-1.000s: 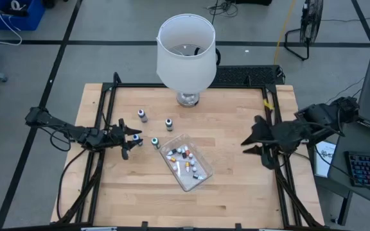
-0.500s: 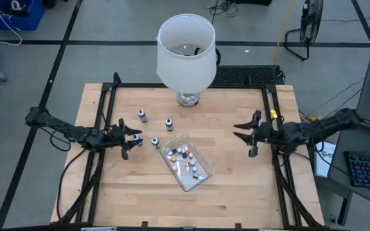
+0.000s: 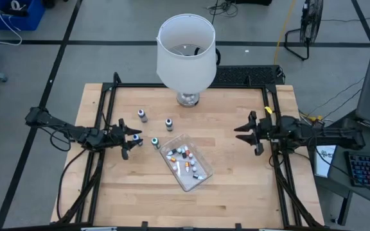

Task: Pick & Place food coloring
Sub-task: Put the violet food coloring bottle into the bin

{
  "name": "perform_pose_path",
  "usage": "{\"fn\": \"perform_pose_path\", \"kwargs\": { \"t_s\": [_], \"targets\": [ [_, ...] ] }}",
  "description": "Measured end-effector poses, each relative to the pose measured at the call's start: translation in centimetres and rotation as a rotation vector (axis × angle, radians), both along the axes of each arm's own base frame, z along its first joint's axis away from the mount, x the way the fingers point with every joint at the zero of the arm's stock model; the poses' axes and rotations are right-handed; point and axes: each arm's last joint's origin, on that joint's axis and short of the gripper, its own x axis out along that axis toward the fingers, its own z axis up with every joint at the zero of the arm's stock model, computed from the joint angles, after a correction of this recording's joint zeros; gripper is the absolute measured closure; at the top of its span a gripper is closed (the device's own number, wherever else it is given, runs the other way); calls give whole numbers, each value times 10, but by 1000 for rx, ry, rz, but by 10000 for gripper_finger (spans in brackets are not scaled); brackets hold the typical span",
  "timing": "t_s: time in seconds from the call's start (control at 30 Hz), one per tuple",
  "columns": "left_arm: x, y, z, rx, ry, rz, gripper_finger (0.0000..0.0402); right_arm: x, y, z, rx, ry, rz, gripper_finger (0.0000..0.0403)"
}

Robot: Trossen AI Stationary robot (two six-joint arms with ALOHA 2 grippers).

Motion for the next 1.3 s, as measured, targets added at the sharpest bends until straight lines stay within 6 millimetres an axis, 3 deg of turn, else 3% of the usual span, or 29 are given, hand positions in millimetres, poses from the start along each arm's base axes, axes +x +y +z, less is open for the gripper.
{"fn": "perform_pose_path", "kwargs": {
  "t_s": [0.37, 0.6, 0.8, 0.9, 1.3],
  "targets": [
    [0, 0, 0, 0, 0, 0, 210, -20, -1, 16, -110, -180, -66, 284],
    [0, 0, 0, 0, 0, 0, 210, -30, -1, 9, -163, -235, -97, 283],
    [0, 0, 0, 0, 0, 0, 210, -28, -3, -17, -183, -321, -201, 286],
    [0, 0, 0, 0, 0, 0, 211, -31, -3, -12, -203, -399, -211, 284],
    [0, 0, 0, 0, 0, 0, 211, -22, -4, -34, -155, -169, -181, 284]
  ]
}}
